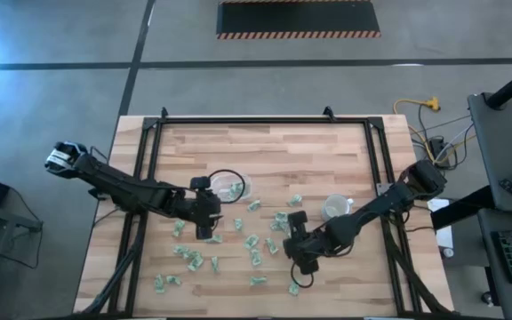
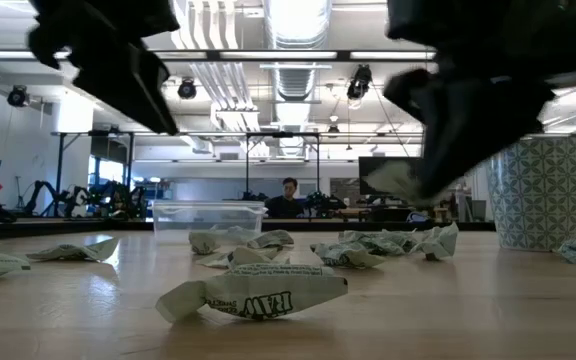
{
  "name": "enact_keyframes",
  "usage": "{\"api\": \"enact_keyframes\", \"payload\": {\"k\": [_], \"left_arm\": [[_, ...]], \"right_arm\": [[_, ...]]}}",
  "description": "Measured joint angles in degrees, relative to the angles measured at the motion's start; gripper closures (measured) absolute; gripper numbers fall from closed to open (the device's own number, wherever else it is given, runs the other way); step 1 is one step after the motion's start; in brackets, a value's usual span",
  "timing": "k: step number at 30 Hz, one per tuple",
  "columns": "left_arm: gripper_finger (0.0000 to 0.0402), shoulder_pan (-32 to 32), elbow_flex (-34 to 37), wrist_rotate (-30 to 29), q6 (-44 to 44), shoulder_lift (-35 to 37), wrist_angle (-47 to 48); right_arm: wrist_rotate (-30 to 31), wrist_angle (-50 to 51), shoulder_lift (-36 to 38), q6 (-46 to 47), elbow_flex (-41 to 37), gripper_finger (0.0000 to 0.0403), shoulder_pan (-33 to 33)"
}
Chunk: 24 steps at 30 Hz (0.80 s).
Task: Pick and place Stevia / Truvia into bins
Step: Put the stevia packet into the transparent bin
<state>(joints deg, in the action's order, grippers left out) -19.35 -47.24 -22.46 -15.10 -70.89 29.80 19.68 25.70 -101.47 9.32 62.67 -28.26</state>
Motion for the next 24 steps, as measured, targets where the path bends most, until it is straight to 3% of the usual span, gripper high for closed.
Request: {"api": "enact_keyframes", "payload": {"k": [4, 12, 17, 21, 24], "left_arm": [[0.0203, -3.15, 0.57, 2.71, -3.99, 0.76, 1.84], [0.0203, -12.06, 0.79, 3.55, -12.75, 0.76, 3.30], [0.0203, -16.93, 1.10, 3.53, -18.84, 0.10, 3.21], [0.0203, -19.28, 2.09, 3.44, -22.92, -0.26, 2.21], [0.0203, -20.11, 3.41, 3.01, -24.01, -0.31, 0.19]], "right_arm": [[5.67, -5.65, 0.02, -8.45, 1.26, 0.0394, 2.72], [5.64, -22.51, -0.31, -21.08, 1.47, 0.0394, 13.53], [-0.10, -25.56, -1.94, -23.41, 2.58, 0.0394, 20.18], [-0.97, -26.82, -3.55, -23.68, 3.95, 0.0394, 24.32], [-5.69, -27.71, -5.56, -24.92, 5.29, 0.0394, 26.87]]}}
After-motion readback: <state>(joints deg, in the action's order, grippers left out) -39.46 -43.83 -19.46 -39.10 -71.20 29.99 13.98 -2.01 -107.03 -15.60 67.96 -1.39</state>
